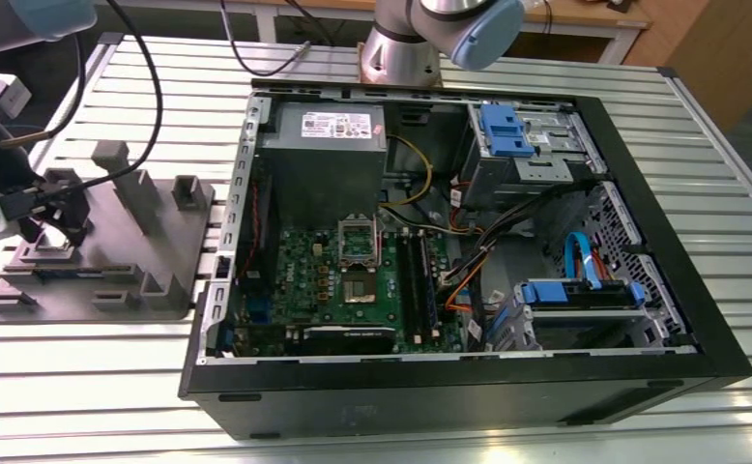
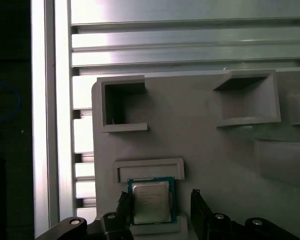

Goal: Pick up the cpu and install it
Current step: 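Pick up the cpu and move it towards the insertion slot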

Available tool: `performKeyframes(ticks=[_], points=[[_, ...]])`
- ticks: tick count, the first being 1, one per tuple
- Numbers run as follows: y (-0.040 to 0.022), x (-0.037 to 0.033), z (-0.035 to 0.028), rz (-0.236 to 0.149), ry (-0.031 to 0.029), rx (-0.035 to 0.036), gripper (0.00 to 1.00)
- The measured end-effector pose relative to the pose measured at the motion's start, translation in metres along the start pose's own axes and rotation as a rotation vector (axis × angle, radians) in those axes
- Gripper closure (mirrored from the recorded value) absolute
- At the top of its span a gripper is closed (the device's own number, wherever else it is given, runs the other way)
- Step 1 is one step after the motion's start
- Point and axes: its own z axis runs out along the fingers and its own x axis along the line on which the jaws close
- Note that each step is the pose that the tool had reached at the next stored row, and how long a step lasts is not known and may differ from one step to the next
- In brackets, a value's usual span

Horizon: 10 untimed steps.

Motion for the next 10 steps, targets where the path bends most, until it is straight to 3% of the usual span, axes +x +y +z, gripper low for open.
performKeyframes(ticks=[10], points=[[0.002, 0.0042, 0.0024, -0.009, -0.0004, -0.003, 0.41]])
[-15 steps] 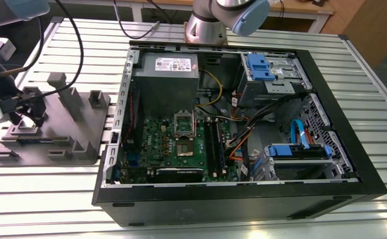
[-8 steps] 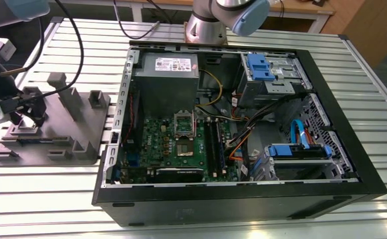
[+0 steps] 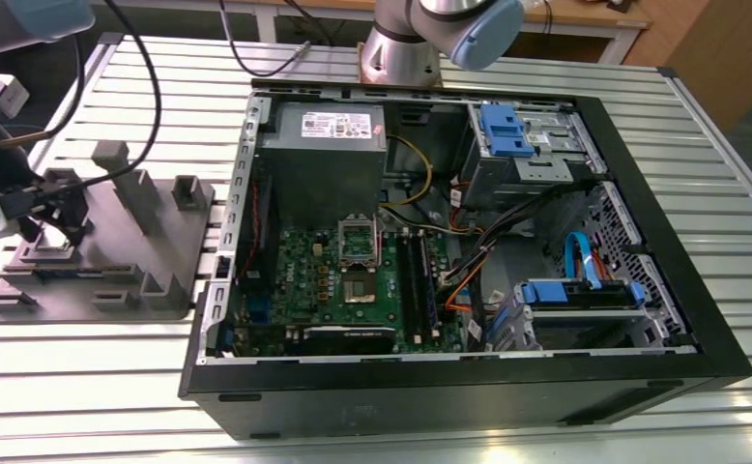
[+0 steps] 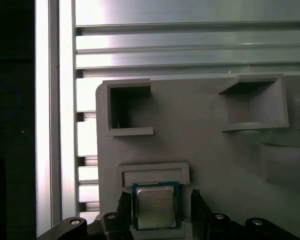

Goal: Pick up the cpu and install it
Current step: 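Pick up the cpu and move it towards the insertion slot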

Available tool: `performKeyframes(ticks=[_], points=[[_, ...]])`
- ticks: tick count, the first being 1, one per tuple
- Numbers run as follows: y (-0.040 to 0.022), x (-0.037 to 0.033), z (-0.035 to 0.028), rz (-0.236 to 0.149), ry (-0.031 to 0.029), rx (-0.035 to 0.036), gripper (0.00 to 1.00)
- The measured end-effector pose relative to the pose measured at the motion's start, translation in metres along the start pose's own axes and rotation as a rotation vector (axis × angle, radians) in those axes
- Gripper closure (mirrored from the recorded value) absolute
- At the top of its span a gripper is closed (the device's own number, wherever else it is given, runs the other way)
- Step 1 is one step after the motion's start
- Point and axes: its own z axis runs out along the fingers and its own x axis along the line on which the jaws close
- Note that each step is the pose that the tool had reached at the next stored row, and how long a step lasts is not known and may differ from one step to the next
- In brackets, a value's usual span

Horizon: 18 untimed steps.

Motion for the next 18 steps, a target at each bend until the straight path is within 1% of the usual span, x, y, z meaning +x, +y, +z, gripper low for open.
performKeyframes(ticks=[2, 6, 9, 12, 18], points=[[-0.0001, 0.001, 0.0004, -0.007, -0.0004, -0.0002, 0.41], [-0.0001, 0.0011, 0.0014, -0.053, 0.003, -0.0011, 0.41], [-0.0002, 0.0011, 0.0021, -0.056, 0.0031, -0.0022, 0.41], [-0.0002, 0.0011, 0.0031, -0.056, 0.0033, -0.01, 0.41], [0.0007, 0.0011, 0.0035, -0.056, 0.0033, -0.0106, 0.41]])
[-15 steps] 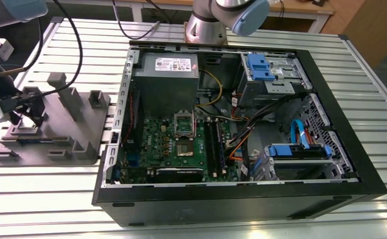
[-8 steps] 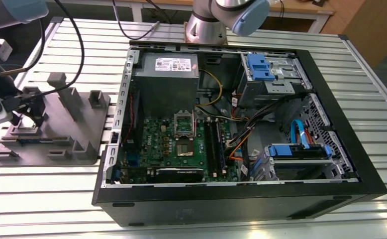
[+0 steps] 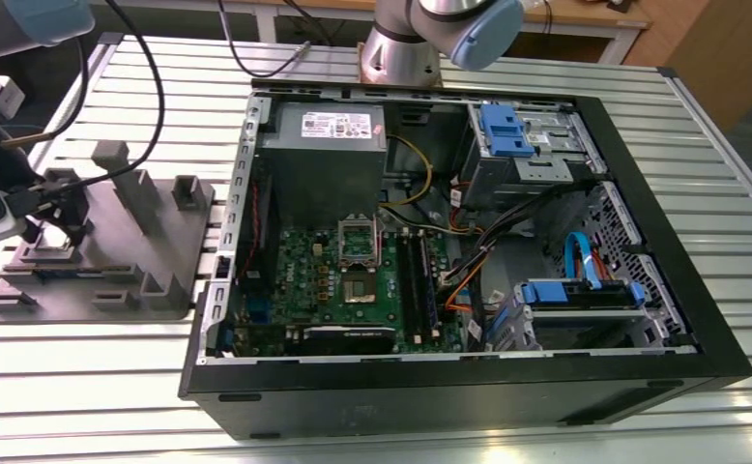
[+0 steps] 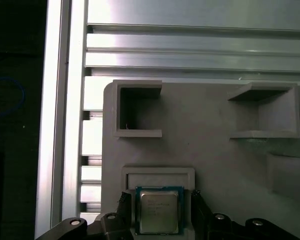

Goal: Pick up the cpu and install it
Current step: 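Pick up the cpu and move it towards the insertion slot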

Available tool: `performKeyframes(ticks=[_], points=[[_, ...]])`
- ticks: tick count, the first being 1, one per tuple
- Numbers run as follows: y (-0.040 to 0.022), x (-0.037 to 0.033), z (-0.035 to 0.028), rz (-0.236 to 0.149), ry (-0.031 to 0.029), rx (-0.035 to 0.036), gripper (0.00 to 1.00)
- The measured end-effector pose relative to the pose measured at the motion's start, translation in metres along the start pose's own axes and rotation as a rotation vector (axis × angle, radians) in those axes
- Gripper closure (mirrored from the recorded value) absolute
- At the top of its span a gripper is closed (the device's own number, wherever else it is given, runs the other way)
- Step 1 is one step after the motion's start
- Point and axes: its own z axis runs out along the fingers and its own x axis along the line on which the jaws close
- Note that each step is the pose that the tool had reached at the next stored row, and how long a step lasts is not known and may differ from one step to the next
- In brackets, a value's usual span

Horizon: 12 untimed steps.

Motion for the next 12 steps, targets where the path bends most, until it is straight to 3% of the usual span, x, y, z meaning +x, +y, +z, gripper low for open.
performKeyframes(ticks=[12], points=[[0.0007, 0.0018, 0.0001, 0.0, 0.0001, 0.0001, 0.41]])
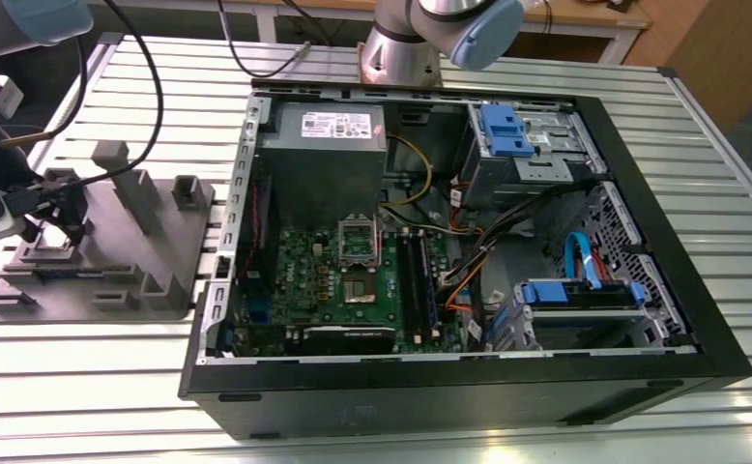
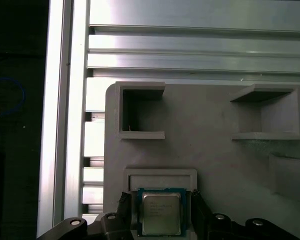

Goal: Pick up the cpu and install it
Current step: 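Pick up the cpu and move it towards the insertion slot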

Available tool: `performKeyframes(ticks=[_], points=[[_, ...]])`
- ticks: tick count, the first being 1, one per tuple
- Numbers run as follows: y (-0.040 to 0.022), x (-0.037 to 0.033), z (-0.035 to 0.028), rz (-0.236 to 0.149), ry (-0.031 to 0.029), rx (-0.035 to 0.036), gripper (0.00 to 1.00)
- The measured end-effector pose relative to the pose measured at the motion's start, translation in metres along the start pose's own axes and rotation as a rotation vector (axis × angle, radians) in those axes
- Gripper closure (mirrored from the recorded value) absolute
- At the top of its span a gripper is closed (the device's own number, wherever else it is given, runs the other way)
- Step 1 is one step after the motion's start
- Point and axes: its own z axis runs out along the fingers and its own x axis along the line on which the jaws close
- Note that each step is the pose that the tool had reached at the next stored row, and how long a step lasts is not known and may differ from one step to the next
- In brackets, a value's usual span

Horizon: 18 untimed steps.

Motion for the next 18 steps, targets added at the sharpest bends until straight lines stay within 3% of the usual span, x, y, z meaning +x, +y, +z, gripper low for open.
performKeyframes(ticks=[9, 11, 12, 18], points=[[0.0, 0.0, 0.0, 0.0, 0.0, 0.0, 0.41], [0.0, 0.0, 0.0, 0.0, 0.0, 0.0, 0.42], [0.0, 0.0, 0.0, 0.0, 0.0, -0.0001, 0.5], [0.0, 0.0, 0.0, 0.0, 0.0, 0.0, 0.5]])
